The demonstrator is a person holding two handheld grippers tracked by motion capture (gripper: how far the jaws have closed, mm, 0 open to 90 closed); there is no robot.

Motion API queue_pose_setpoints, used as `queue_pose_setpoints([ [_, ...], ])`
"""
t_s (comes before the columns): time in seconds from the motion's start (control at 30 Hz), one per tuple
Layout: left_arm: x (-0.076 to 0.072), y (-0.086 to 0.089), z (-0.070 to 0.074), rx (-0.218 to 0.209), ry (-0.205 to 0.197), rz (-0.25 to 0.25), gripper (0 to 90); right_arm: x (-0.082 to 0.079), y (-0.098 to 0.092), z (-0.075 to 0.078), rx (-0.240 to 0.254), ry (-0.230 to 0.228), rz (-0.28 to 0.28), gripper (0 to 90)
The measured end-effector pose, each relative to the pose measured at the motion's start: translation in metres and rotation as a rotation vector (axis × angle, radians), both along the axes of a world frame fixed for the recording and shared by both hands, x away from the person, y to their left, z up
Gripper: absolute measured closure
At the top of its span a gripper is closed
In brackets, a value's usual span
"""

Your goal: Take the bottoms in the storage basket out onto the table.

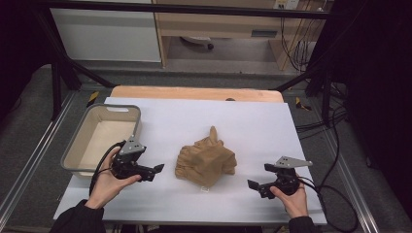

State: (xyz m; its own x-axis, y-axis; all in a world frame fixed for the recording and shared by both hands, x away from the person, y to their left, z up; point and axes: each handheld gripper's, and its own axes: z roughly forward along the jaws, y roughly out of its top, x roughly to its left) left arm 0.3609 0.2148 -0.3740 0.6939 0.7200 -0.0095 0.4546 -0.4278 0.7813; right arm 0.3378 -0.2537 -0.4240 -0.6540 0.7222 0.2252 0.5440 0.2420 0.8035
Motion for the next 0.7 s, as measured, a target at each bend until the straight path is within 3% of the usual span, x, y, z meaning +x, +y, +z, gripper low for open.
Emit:
queue_pose_setpoints([
  [0.7, -0.008, 0.025, -0.011, 0.002, 0.001, 0.01, 8.1, 0.0, -0.001, 0.0, -0.001, -0.001, -0.001, 0.6],
])
